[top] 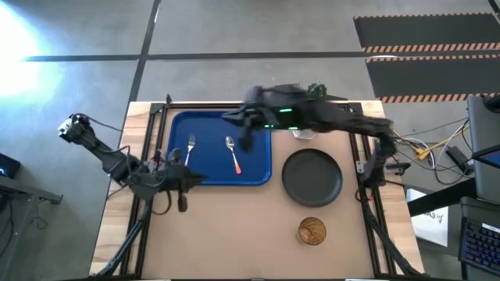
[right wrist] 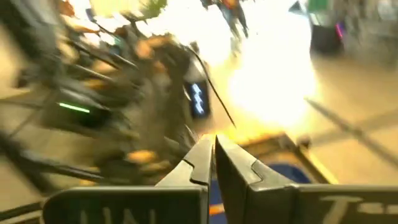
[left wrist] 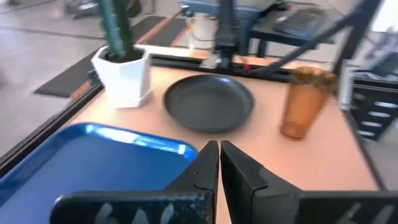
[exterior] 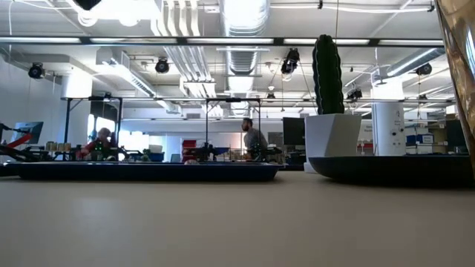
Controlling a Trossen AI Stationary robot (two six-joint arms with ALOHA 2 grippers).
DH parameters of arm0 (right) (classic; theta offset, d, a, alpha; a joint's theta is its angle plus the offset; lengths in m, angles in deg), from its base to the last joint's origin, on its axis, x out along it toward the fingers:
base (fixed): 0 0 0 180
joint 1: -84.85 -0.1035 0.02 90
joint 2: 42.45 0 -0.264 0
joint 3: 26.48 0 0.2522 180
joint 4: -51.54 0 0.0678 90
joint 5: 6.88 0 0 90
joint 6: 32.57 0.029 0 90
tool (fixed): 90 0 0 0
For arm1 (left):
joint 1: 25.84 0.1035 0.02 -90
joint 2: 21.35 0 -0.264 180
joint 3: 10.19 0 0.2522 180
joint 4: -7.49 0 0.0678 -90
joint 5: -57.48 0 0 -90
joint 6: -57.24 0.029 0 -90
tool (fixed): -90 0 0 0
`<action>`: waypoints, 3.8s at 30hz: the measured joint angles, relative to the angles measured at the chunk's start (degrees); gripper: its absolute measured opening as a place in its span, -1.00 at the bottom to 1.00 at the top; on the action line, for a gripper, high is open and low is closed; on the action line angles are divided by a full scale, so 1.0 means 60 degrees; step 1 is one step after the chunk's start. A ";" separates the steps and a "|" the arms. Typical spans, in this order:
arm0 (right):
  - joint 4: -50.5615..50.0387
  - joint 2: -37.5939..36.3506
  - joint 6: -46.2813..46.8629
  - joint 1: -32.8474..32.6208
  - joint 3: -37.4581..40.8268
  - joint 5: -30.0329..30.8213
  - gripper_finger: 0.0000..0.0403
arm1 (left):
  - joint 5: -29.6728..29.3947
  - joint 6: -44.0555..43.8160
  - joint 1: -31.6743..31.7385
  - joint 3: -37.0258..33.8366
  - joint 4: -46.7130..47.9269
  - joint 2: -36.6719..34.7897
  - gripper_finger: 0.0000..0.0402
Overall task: Pick and place plate/cup/fork/spoon on tray
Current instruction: Put the orange spoon on the blue tray on the right of the orange fork
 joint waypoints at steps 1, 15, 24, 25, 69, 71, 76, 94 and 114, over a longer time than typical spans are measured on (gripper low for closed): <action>-0.0136 -0.0353 -0.0169 -0.0220 -0.0103 0.0002 -0.96 | 0.0199 -0.0026 0.0282 -0.0053 0.0021 0.0000 -1.00; -0.2213 -0.2446 -0.0732 -0.2488 -0.0026 0.1443 -0.96 | 0.7364 0.0899 0.6435 -0.1339 -0.4100 0.2778 -1.00; -0.2927 -0.2500 -0.1066 -0.2459 -0.0018 0.1445 -0.96 | 0.7734 0.0415 0.7156 -0.0822 -0.5445 0.5739 -1.00; -0.2963 -0.2510 -0.1150 -0.2459 -0.0018 0.1443 -0.96 | 0.7696 0.0334 0.7178 -0.0755 -0.5615 0.5952 -1.00; -0.2675 -0.2397 -0.1384 -0.2459 -0.0007 0.1769 -0.96 | 0.6850 0.0895 0.7988 -0.0916 -0.2187 0.6817 -1.00; -0.2704 -0.2397 -0.1384 -0.2459 -0.0007 0.1769 -0.96 | 0.6920 0.0896 0.7948 -0.0878 -0.2115 0.6580 -1.00; -0.2762 -0.2397 -0.1387 -0.2459 -0.0007 0.1769 -0.96 | 0.6722 0.1248 0.7955 -0.0439 -0.2669 0.5801 -1.00; -0.2755 -0.2397 -0.1302 -0.2459 -0.0003 0.1773 -0.96 | 0.6968 0.1412 0.7990 -0.0231 -0.3429 0.7251 -1.00; -0.2867 -0.2397 -0.1227 -0.2459 -0.0003 0.1773 -0.96 | 0.6880 0.1327 0.7990 -0.0293 0.0170 0.6788 -1.00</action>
